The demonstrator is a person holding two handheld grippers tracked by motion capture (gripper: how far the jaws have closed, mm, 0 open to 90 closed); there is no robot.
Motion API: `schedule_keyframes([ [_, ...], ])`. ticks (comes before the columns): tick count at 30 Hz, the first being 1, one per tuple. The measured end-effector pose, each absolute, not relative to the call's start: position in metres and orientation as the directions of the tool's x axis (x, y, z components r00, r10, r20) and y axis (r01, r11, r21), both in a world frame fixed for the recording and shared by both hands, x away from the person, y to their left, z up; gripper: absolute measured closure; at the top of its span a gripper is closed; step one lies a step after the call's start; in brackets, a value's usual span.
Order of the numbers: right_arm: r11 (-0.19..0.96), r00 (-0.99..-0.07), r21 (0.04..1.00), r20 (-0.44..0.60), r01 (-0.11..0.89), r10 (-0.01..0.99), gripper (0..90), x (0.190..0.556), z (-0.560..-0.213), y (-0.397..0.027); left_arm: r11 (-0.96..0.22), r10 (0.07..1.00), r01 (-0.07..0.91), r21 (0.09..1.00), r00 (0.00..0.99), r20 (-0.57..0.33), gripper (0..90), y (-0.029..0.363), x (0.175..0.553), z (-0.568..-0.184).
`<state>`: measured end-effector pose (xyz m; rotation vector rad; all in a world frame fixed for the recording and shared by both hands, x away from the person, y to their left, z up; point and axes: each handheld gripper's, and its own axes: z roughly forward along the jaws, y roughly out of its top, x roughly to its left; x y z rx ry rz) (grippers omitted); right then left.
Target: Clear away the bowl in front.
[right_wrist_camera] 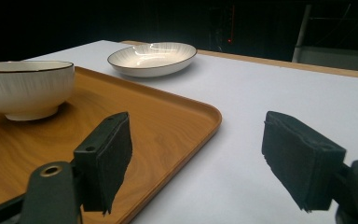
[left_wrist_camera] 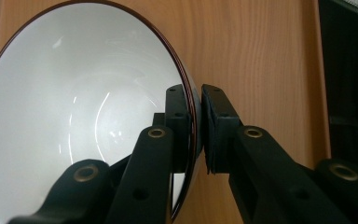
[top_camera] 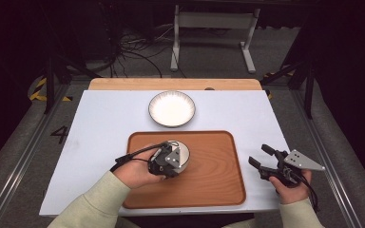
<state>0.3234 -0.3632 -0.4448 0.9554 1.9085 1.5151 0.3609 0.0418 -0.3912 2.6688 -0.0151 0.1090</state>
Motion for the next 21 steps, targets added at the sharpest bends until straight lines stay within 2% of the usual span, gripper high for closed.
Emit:
schedule_keyframes([
  [13, 0.127, -0.617, 0.97, 0.028, 0.207, 0.786, 24.7, 0.3237, -0.445, -0.3631, -0.895, -0.002, -0.017, 0.445, 0.999, 0.034, 82.7, 0.0419, 0.3593, -0.395],
  [17, 0.131, -0.617, 0.97, 0.025, 0.206, 0.787, 24.7, 0.3238, -0.4451, -0.3626, -0.886, 0.001, -0.009, 0.464, 1.0, 0.021, 78.7, 0.0427, 0.3584, -0.3948],
  [21, 0.131, -0.619, 0.97, 0.026, 0.206, 0.785, 24.6, 0.3245, -0.4451, -0.362, -0.862, 0.037, 0.035, 0.505, 0.999, -0.006, 68.7, 0.0461, 0.3579, -0.3921],
])
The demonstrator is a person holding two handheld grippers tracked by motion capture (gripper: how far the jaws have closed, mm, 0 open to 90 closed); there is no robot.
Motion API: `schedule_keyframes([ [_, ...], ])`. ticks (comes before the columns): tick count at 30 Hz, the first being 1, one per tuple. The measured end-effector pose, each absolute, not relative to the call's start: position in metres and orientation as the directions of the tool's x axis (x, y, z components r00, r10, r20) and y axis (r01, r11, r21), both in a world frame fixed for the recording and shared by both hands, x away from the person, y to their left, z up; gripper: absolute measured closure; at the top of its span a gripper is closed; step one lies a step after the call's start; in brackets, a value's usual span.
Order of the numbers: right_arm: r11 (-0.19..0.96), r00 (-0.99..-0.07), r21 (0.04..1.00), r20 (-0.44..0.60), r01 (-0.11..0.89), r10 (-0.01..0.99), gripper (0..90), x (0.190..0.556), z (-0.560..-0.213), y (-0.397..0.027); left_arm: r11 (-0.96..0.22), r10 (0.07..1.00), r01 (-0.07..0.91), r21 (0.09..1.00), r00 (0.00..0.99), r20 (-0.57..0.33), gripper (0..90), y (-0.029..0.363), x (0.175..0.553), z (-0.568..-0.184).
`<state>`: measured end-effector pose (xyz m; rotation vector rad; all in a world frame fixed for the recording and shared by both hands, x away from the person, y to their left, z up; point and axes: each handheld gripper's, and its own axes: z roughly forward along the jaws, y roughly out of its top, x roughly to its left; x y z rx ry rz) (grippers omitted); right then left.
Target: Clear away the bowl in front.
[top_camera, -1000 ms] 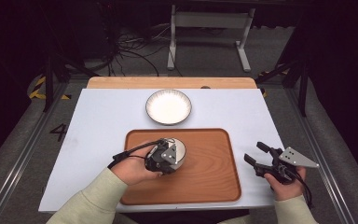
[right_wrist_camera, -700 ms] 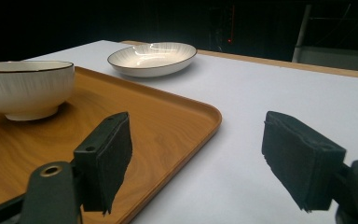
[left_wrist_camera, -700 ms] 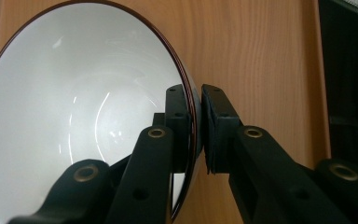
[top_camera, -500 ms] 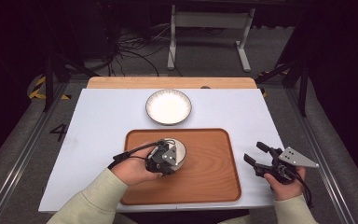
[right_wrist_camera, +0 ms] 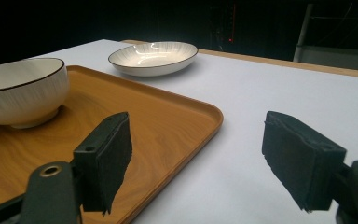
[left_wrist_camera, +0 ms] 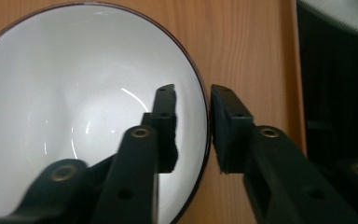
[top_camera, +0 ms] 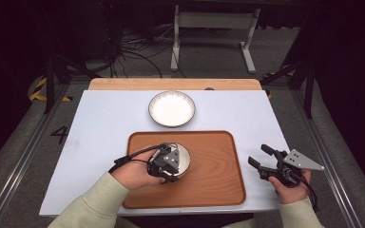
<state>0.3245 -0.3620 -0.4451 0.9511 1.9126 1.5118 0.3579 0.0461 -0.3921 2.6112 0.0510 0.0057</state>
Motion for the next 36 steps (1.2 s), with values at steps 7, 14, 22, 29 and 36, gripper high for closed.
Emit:
schedule_keyframes([
  [7, 0.132, -0.63, 0.97, 0.028, 0.206, 0.776, 24.2, 0.33, -0.444, -0.358, -0.81, 0.089, 0.09, 0.579, 0.996, -0.031, 60.8, 0.056, 0.356, -0.383],
  [14, 0.132, -0.642, 0.97, 0.031, 0.205, 0.766, 23.9, 0.339, -0.443, -0.354, -0.721, 0.178, 0.154, 0.675, 0.983, -0.035, 60.1, 0.075, 0.354, -0.374],
  [22, 0.135, -0.647, 0.969, 0.032, 0.207, 0.762, 23.8, 0.343, -0.442, -0.351, -0.664, 0.235, 0.183, 0.725, 0.972, -0.031, 57.8, 0.091, 0.354, -0.372],
  [29, 0.133, -0.647, 0.969, 0.034, 0.207, 0.761, 23.5, 0.346, -0.441, -0.347, -0.615, 0.288, 0.212, 0.759, 0.957, -0.034, 56.6, 0.105, 0.354, -0.373],
  [36, 0.128, -0.644, 0.972, 0.031, 0.198, 0.764, 22.2, 0.347, -0.44, -0.35, -0.573, 0.335, 0.24, 0.783, 0.941, -0.044, 54.8, 0.117, 0.354, -0.375],
])
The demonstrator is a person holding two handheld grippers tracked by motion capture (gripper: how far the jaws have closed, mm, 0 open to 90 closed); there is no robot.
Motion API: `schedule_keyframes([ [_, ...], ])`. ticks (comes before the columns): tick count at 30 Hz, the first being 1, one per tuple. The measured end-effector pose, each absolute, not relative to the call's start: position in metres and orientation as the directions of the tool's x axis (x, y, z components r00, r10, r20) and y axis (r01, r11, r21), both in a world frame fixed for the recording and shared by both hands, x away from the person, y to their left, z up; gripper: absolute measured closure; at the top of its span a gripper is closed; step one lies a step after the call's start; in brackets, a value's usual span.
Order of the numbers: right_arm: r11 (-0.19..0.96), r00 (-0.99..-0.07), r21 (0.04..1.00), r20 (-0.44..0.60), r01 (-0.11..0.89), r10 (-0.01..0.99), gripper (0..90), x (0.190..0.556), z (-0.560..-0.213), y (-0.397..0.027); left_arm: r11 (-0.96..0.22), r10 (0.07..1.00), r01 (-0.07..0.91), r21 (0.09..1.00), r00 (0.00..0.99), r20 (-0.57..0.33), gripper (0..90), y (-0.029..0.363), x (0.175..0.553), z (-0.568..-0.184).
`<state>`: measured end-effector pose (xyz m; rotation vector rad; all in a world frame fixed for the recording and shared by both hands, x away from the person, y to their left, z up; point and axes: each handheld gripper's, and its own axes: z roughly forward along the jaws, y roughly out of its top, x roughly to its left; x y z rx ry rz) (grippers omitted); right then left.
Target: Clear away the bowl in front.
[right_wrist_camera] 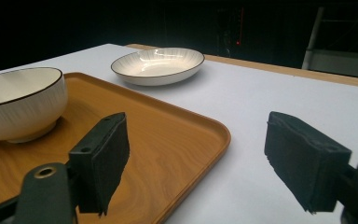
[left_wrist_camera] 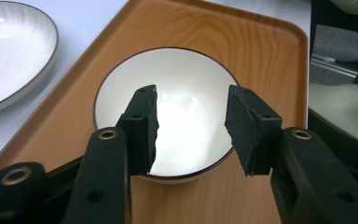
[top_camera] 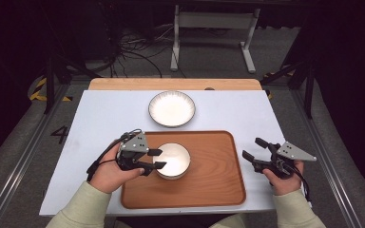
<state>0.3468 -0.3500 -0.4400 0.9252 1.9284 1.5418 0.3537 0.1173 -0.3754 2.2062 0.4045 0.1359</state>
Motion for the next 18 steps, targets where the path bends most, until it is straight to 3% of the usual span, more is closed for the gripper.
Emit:
schedule_keyframes([
  [18, 0.157, -0.639, 0.972, -0.008, 0.177, 0.769, 18.7, 0.347, -0.436, -0.357, -0.481, 0.46, 0.305, 0.822, 0.886, -0.059, 52.2, 0.163, 0.352, -0.384],
])
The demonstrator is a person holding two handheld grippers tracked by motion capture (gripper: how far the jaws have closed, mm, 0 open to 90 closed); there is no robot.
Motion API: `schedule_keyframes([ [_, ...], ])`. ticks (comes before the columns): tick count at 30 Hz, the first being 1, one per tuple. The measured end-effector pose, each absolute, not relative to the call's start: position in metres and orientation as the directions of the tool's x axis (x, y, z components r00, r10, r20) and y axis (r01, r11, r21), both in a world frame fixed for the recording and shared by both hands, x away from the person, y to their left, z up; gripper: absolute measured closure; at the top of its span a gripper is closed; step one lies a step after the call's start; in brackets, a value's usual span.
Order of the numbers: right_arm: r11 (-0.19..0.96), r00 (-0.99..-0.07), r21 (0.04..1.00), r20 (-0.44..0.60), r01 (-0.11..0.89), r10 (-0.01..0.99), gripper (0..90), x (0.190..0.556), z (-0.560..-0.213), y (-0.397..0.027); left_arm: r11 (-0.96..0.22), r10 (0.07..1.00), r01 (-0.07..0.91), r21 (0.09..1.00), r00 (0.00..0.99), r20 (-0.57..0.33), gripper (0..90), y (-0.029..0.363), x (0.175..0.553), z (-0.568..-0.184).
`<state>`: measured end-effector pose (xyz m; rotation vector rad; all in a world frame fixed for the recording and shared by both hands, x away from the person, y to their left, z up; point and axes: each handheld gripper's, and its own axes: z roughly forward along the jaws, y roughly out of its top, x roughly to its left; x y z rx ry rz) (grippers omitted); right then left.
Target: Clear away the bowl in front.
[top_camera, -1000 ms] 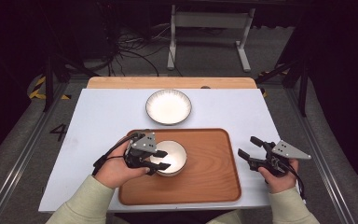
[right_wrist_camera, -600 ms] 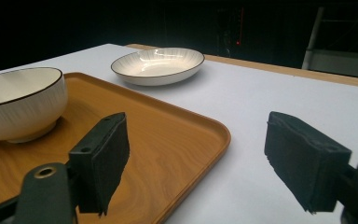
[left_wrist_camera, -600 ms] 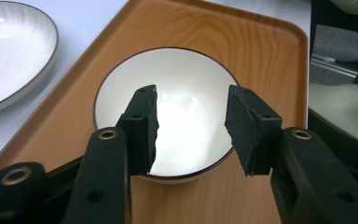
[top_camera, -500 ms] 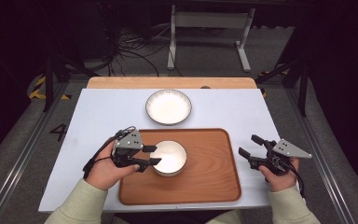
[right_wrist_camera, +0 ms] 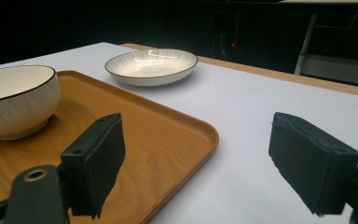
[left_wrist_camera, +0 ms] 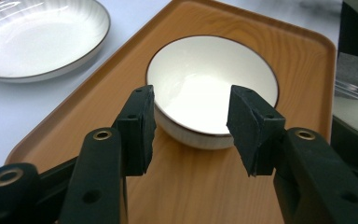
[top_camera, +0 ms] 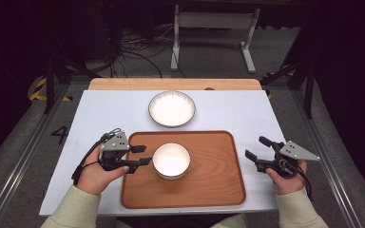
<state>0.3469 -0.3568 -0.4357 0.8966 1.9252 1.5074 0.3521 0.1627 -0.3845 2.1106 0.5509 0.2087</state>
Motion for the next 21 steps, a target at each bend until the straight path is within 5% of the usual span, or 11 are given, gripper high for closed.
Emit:
schedule_keyframes([
  [21, 0.145, -0.643, 0.974, 0.002, 0.176, 0.766, 15.7, 0.346, -0.436, -0.363, -0.364, 0.55, 0.324, 0.873, 0.831, -0.079, 42.6, 0.203, 0.351, -0.405],
])
